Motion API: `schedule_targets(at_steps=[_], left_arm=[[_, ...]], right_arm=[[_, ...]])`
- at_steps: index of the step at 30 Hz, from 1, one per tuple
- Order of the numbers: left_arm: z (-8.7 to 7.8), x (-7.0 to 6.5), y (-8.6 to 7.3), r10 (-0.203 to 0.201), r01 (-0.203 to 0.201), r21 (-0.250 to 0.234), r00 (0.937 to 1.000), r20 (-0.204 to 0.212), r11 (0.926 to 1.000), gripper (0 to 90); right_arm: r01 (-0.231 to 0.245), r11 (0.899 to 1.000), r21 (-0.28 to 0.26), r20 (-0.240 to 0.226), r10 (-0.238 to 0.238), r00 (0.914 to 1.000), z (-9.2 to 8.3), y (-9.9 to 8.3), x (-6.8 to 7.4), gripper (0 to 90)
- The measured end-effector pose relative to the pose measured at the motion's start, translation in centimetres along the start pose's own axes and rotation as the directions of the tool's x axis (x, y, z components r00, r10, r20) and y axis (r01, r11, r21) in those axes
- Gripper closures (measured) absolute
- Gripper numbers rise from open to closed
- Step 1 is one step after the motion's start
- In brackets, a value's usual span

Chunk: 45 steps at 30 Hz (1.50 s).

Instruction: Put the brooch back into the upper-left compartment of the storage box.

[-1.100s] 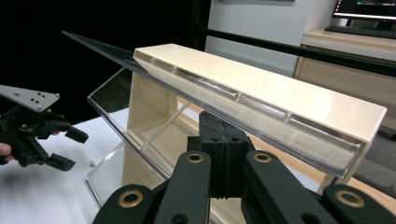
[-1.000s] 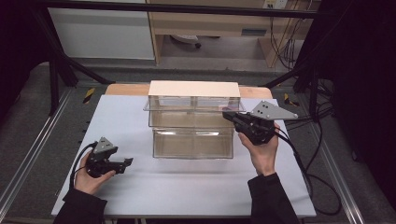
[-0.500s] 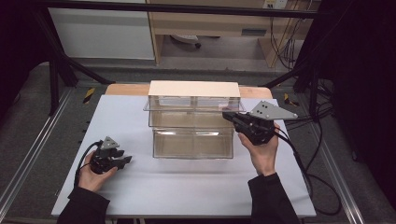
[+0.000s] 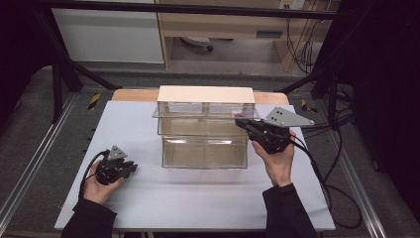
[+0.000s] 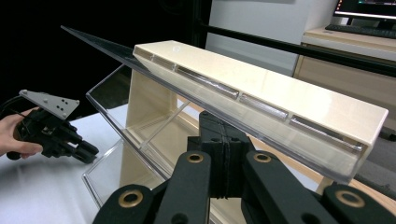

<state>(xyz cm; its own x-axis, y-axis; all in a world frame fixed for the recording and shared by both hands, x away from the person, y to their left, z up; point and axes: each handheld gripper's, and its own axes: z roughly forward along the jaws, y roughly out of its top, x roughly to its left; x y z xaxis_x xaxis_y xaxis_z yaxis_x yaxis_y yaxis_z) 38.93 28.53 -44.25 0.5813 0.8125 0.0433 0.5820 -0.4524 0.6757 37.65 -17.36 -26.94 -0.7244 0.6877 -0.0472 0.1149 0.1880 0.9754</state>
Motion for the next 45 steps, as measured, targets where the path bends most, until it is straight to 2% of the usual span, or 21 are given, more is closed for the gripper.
schedule_targets(at_steps=[10, 21, 45], left_arm=[[0.08, -0.06, 0.0, -0.001, 0.001, -0.004, 1.0, 0.008, 1.0, 83.6], [-0.09, 0.13, 0.01, -0.024, 0.024, -0.019, 0.9997, 0.009, 0.9995, 87.8], [-0.55, 0.24, -0.01, -0.054, 0.055, -0.035, 0.998, 0.032, 0.9979, 88.5]], right_arm=[[0.005, 1.0, -0.003, 0.0, -0.005, 1.0, -0.01, 0.01, -0.02, 90.0], [0.002, 1.0, 0.0, -0.002, -0.002, 1.0, 0.0, 0.0, 0.01, 90.0], [0.005, 1.0, -0.004, -0.001, -0.005, 1.0, 0.0, 0.04, -0.02, 90.0]])
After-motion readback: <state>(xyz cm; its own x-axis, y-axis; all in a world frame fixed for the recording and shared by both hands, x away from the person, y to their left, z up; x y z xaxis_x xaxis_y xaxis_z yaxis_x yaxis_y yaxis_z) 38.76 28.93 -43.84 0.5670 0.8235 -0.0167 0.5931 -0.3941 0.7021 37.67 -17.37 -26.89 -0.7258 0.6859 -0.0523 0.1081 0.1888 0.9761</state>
